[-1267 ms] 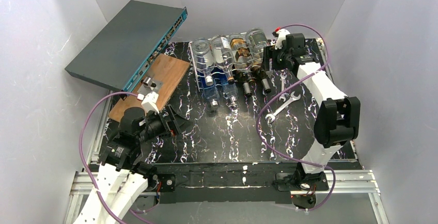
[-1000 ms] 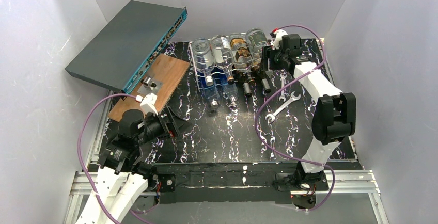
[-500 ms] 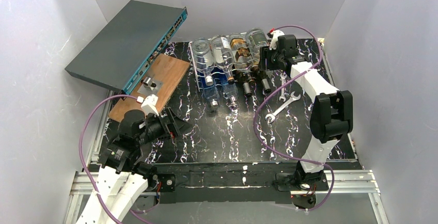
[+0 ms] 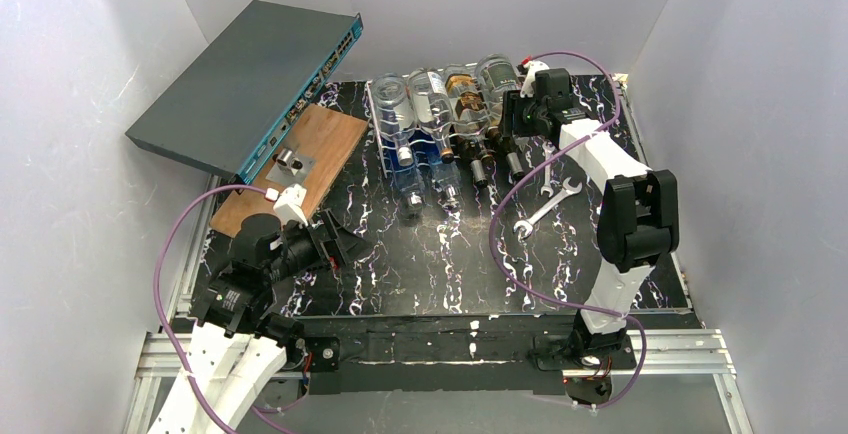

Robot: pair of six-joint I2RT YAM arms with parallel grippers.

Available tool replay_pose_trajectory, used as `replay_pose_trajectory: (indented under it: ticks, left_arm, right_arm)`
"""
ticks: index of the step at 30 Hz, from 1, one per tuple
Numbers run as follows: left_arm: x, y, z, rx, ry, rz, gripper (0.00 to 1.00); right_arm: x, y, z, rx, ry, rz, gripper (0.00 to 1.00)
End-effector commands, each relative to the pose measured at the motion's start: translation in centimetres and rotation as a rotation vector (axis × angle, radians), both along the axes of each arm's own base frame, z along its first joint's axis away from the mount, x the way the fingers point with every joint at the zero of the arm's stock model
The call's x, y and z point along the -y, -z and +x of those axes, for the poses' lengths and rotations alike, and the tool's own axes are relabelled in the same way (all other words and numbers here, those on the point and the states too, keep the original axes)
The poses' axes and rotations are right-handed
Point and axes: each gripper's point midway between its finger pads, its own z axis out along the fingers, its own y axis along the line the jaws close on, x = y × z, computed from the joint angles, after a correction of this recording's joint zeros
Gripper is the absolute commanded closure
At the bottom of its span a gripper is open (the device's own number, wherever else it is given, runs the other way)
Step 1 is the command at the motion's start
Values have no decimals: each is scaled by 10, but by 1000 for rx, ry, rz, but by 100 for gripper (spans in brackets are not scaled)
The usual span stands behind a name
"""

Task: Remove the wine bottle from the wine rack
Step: Pick up the wine bottle from the wine rack.

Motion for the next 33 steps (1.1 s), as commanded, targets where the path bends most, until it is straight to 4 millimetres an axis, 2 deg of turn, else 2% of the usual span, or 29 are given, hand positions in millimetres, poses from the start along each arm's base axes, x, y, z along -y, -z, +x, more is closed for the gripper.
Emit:
replay_pose_trajectory:
  ticks: [1, 9, 14, 16, 21, 24, 29, 33]
  left_arm:
    - [-2, 5, 0, -8, -9, 8, 2]
    - [-2, 5, 0, -9, -11, 7, 2]
    - [-2, 6, 0, -14, -11, 7, 2]
    - [-2, 6, 0, -13, -12, 7, 2]
    - [-2, 6, -1, -10, -10, 5, 2]
    - [-1, 6, -2, -11, -5, 3, 2]
    - [-1, 5, -2, -9, -5, 1, 2]
    - [-1, 3, -2, -6, -2, -1, 2]
  right_arm:
    - [-8, -28, 15, 77, 3, 44, 38]
    - [-7, -27, 18, 75, 10, 32, 42]
    - [-5, -28, 17, 78, 11, 25, 51]
    - [-5, -31, 17, 86, 12, 21, 58]
    - [-2, -43, 15, 117, 14, 17, 87]
    - [-1, -54, 14, 150, 8, 17, 97]
    - [-5, -78, 12, 236, -14, 47, 99]
    - [-9, -90, 12, 266, -30, 72, 99]
